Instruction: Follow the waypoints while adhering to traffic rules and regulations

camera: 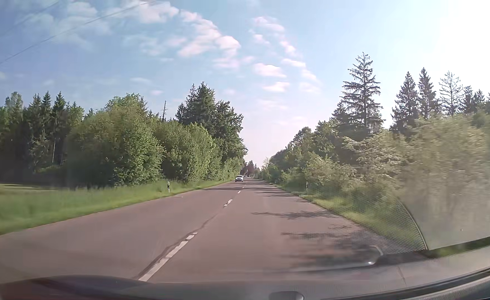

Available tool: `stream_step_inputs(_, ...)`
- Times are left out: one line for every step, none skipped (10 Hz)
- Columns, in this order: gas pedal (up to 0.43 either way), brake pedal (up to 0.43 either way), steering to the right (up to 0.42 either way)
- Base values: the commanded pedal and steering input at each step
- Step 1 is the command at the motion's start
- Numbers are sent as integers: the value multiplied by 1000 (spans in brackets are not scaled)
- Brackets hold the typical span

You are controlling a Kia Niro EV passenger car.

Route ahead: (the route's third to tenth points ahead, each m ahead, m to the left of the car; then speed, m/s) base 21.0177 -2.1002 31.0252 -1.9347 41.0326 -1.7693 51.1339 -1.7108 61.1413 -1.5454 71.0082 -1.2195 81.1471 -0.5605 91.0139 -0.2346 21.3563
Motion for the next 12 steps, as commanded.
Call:
stream_step_inputs(59,0,-3)
stream_step_inputs(59,0,-2)
stream_step_inputs(59,0,-2)
stream_step_inputs(47,0,-2)
stream_step_inputs(47,0,-2)
stream_step_inputs(39,0,-2)
stream_step_inputs(39,0,-2)
stream_step_inputs(39,0,-2)
stream_step_inputs(39,0,-2)
stream_step_inputs(39,0,-2)
stream_step_inputs(39,0,-2)
stream_step_inputs(39,0,-2)
